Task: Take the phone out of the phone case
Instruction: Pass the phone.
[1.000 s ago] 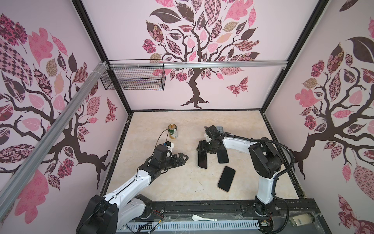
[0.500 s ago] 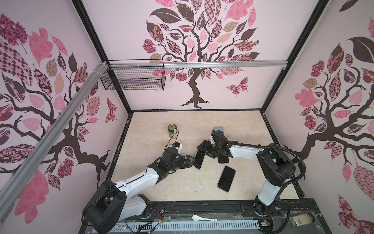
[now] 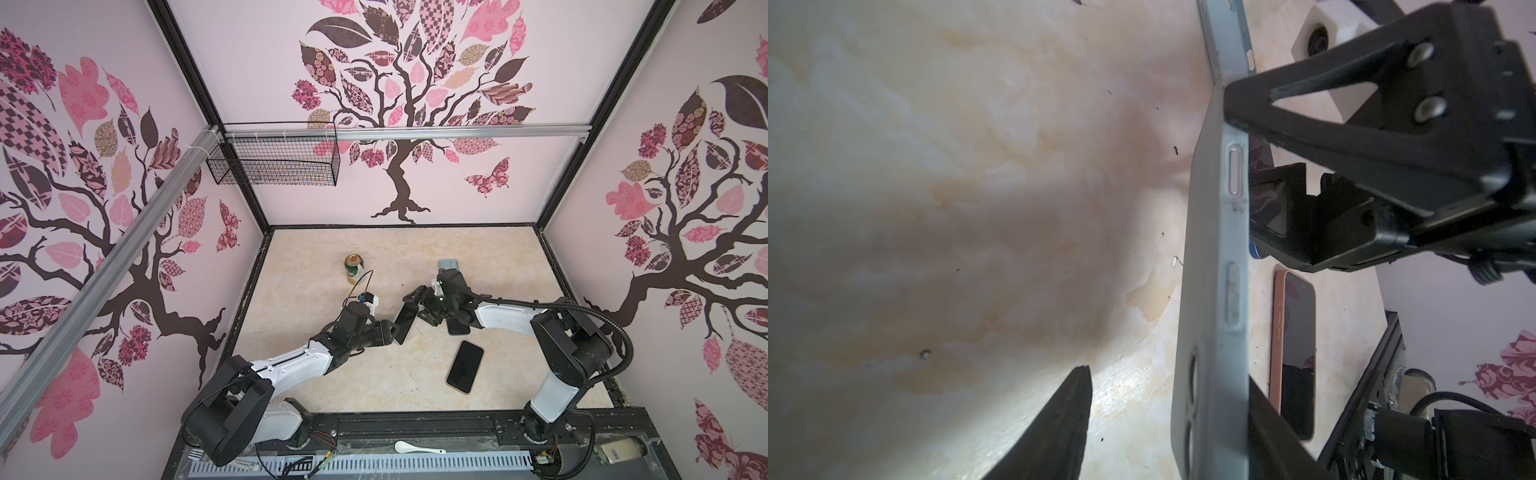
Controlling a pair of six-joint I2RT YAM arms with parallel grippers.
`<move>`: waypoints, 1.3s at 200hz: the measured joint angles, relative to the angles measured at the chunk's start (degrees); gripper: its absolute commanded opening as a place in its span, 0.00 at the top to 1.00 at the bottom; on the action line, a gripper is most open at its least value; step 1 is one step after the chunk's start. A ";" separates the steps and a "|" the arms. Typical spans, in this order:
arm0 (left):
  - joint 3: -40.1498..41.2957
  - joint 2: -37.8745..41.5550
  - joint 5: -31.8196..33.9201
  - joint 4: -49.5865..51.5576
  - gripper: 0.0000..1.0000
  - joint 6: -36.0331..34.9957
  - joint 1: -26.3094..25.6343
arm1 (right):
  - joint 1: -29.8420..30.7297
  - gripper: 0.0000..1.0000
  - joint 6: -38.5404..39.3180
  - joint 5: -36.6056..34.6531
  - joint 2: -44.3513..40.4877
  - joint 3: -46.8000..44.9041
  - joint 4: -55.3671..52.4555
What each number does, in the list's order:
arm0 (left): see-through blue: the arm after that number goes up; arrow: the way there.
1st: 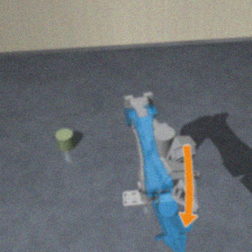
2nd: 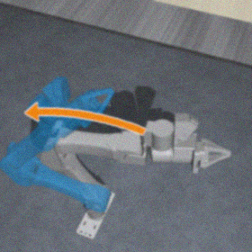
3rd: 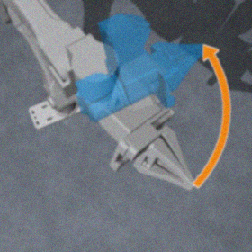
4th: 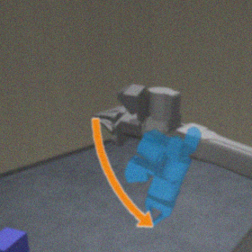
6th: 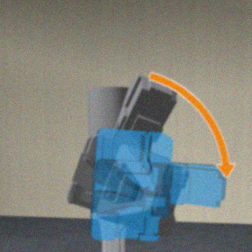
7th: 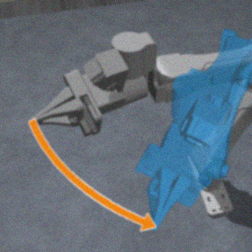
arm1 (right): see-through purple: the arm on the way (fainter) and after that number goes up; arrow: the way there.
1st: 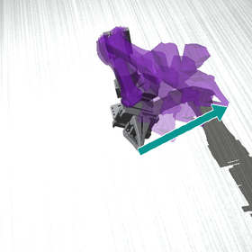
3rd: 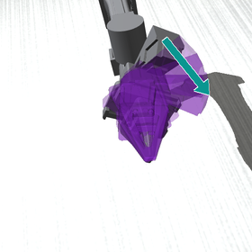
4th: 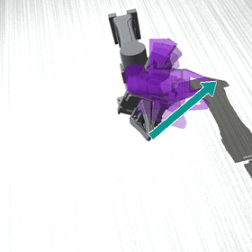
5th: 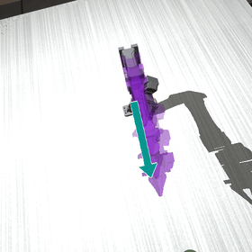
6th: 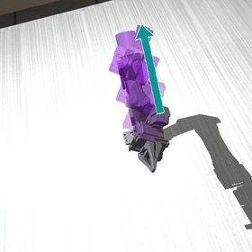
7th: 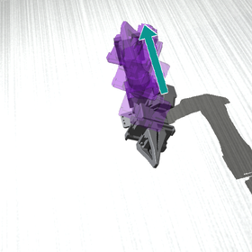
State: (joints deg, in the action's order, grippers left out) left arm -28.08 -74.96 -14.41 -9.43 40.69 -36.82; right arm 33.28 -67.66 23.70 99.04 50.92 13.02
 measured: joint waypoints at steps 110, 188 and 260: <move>0.00 0.00 -0.68 -1.68 0.77 -0.20 -0.37 | 0.00 0.38 -3.13 1.05 -0.02 -0.96 2.67; -1.49 0.24 -1.31 1.53 1.00 -3.06 -1.05 | 0.00 0.33 -3.23 0.52 -0.28 -0.94 1.31; -6.45 5.18 -0.83 11.19 1.00 -4.39 -0.44 | -0.22 0.00 4.24 -0.24 -3.58 5.57 -7.04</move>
State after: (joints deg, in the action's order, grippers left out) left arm -34.52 -69.78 -15.25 1.76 36.29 -37.26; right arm 33.06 -63.42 23.46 95.46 56.49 5.98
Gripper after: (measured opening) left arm 0.131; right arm 0.985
